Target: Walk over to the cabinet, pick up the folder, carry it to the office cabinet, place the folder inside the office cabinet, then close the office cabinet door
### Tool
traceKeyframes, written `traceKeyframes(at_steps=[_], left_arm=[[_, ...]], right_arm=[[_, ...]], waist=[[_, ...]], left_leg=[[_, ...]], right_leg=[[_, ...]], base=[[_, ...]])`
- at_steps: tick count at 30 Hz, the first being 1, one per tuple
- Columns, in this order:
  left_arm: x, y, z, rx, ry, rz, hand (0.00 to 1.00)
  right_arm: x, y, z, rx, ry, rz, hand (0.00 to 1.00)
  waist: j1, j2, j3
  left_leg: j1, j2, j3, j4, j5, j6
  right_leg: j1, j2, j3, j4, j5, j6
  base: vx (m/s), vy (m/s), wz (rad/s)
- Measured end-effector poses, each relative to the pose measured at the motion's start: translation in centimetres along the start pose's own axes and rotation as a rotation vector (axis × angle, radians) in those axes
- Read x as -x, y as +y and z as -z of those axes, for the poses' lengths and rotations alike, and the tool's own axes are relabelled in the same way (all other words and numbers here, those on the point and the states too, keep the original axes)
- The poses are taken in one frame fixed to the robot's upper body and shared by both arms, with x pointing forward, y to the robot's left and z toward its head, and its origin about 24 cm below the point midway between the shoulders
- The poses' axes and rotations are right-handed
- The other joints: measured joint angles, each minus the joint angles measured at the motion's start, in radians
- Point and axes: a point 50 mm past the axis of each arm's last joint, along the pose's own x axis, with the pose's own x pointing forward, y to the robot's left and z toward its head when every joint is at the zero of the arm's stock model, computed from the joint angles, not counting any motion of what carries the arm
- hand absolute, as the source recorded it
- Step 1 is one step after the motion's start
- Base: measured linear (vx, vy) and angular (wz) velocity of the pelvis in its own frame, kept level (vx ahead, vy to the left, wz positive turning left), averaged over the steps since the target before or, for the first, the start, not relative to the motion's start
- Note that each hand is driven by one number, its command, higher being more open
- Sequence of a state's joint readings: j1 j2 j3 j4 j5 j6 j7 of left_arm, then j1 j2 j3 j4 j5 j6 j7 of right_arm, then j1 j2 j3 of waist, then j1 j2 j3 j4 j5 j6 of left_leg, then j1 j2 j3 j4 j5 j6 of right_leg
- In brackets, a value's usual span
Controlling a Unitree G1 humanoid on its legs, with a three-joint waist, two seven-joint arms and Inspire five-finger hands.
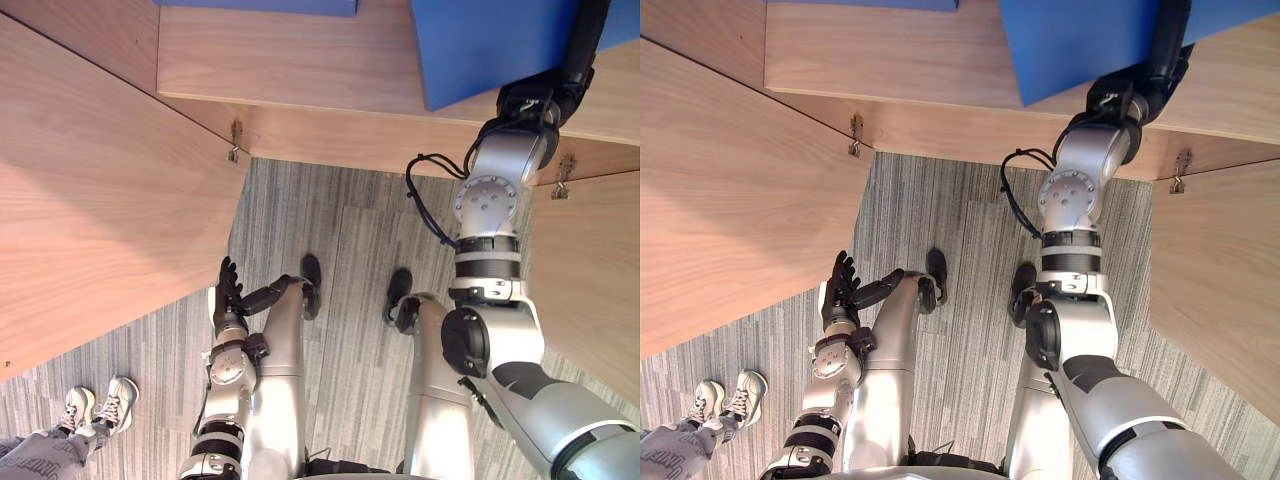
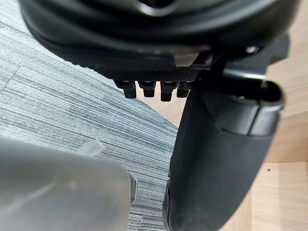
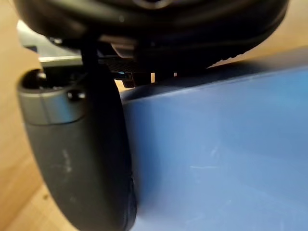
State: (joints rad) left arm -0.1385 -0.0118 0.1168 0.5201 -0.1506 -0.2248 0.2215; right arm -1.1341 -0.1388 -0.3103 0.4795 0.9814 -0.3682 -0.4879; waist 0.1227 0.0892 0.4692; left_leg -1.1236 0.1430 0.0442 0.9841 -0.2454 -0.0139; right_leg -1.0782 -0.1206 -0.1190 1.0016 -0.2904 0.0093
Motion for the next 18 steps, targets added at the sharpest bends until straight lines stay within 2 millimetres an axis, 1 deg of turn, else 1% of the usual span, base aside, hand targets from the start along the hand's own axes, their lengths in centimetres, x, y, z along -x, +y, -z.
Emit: traceKeyframes(at_steps=[2, 5, 12, 16, 18], left_arm=[[0.02, 0.04, 0.11, 0.016, 0.008, -0.006, 1.0], [0.03, 0.12, 0.26, 0.023, 0.016, -0.015, 1.0], [0.08, 0.34, 0.72, 0.026, 0.038, -0.026, 1.0], [0.13, 0.42, 0.89, 0.031, 0.046, -0.029, 1.0], [0.1, 0.51, 0.85, 0.029, 0.045, -0.028, 1.0]], right_arm=[[-0.4, 0.91, -0.11, 0.002, 0.005, -0.024, 1.0], [-0.46, 1.34, -0.11, -0.012, 0.016, -0.052, 1.0], [-0.65, 1.15, -0.16, -0.066, 0.037, -0.051, 1.0], [-0.65, 1.27, -0.28, -0.035, 0.033, -0.102, 1.0], [-0.46, 1.25, -0.04, 0.021, 0.044, -0.154, 1.0]], waist=[[0.0, 0.0, 0.0], [0.0, 0.0, -0.002], [-0.005, -0.001, -0.003], [-0.008, -0.002, -0.003], [-0.016, -0.002, -0.003]], left_leg=[[-0.001, -0.004, -0.002, -0.003, 0.004, -0.001], [0.0, -0.005, -0.003, -0.005, 0.006, -0.001], [0.021, -0.006, -0.001, -0.02, 0.007, -0.001], [0.036, -0.006, 0.003, -0.034, 0.007, -0.001], [0.039, -0.004, 0.008, -0.039, 0.007, -0.001]], right_leg=[[0.0, -0.004, -0.002, -0.001, 0.0, 0.0], [0.002, -0.005, -0.003, -0.003, 0.0, 0.0], [0.022, -0.005, -0.004, -0.017, 0.001, 0.0], [0.038, -0.005, -0.005, -0.033, 0.002, 0.0], [0.041, -0.004, -0.004, -0.04, 0.003, 0.002]], base=[[-0.05, -0.03, 0.06], [-0.04, -0.024, 0.02], [-0.03, -0.033, 0.0], [-0.01, -0.008, 0.0], [0.0, 0.0, 0.0]])
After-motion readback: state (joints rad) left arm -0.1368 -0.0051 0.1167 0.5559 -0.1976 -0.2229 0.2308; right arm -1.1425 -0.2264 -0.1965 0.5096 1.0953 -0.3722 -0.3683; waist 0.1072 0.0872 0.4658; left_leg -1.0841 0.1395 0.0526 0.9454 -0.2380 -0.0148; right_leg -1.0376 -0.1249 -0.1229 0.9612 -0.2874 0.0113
